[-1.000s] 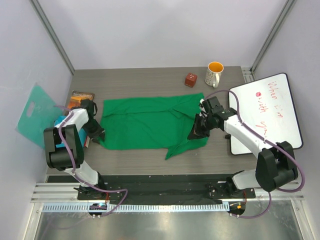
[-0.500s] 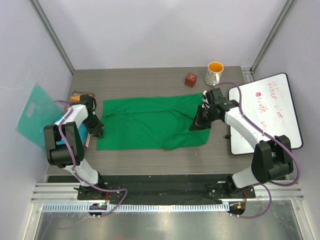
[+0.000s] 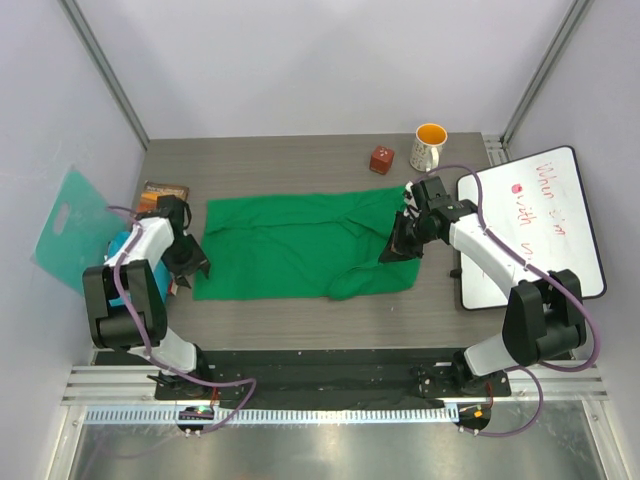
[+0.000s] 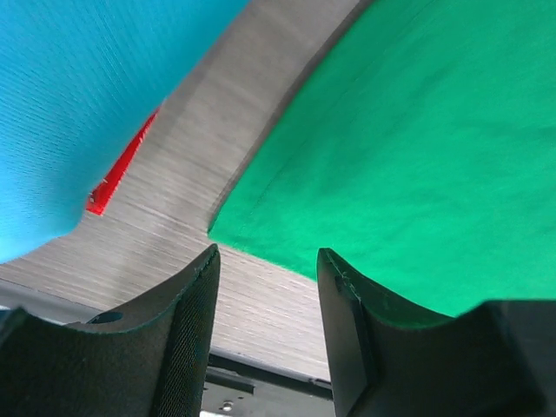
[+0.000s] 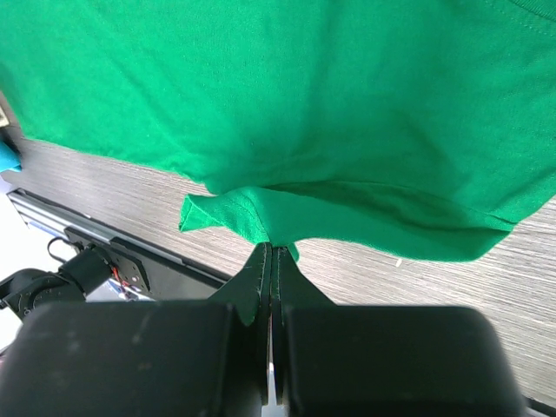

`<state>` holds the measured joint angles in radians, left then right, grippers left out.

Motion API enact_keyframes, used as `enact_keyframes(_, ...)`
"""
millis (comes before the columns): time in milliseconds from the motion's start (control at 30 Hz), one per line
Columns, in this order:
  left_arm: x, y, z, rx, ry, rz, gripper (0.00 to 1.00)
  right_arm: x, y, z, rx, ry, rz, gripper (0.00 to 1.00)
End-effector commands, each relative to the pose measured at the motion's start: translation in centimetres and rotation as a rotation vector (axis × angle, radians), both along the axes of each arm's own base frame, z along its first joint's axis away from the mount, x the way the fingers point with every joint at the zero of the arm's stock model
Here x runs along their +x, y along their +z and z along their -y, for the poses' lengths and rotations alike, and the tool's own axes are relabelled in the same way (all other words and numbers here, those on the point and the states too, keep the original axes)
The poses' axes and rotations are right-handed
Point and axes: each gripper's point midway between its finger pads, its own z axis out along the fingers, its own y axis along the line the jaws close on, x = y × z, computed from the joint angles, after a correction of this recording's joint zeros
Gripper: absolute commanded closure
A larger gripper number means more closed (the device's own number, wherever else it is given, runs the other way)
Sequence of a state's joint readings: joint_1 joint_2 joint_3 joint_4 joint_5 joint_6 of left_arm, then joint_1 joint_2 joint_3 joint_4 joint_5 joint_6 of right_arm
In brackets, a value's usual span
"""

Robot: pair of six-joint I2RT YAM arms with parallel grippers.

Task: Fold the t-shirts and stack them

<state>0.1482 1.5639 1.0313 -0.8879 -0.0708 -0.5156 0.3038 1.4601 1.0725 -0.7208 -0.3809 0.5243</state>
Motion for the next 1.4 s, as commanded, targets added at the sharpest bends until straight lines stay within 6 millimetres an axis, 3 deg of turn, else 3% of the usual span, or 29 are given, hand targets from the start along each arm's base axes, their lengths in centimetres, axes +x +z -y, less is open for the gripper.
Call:
enact_keyframes(0, -1.8, -1.5, 0.2, -0.016, 0.015, -0.045, 0.5, 0.2, 0.7, -0.1, 0.016, 0.019, 0.021, 0.99)
enact_keyframes(167, -3.0, -3.3, 0.9, -0.047, 0.039, -0.067, 0.5, -0.1, 0.6, 0.2, 0.011, 0.019, 0.017, 0.99)
enact_keyframes(333, -2.7, -3.7, 1.1, -0.057, 0.041, -0.064, 0.51, -0.2, 0.6, 0.1, 0.015, 0.018, 0.012, 0.99)
enact_keyframes(400, -2.8, -4.1, 1.0, -0.06, 0.041, -0.073, 0.55, 0.0, 0.8, 0.1, 0.019, 0.015, 0.016, 0.99)
enact_keyframes(567, -2.6, -5.2, 1.3, -0.081, 0.039, -0.099, 0.78, 0.0, 0.9, 0.1, 0.02, 0.012, 0.017, 0.99)
enact_keyframes(700, -2.6, -5.4, 1.2, -0.078, 0.041, -0.1, 0.81, -0.1, 0.8, 0.1, 0.018, 0.011, 0.018, 0.99)
enact_keyframes(933, -1.5, -3.9, 1.0, -0.074, 0.024, -0.065, 0.83, 0.5, 0.8, 0.8, -0.004, -0.013, 0.026, 0.99)
enact_keyframes(1133, 0.4, -2.1, 1.4, -0.106, -0.02, -0.012, 0.95, 2.2, 1.8, 0.9, -0.008, -0.023, 0.064, 0.99)
enact_keyframes(1367, 2.0, -1.5, 1.7, -0.133, -0.028, 0.022, 0.99, 4.2, 2.6, 0.8, -0.013, -0.024, 0.095, 0.99)
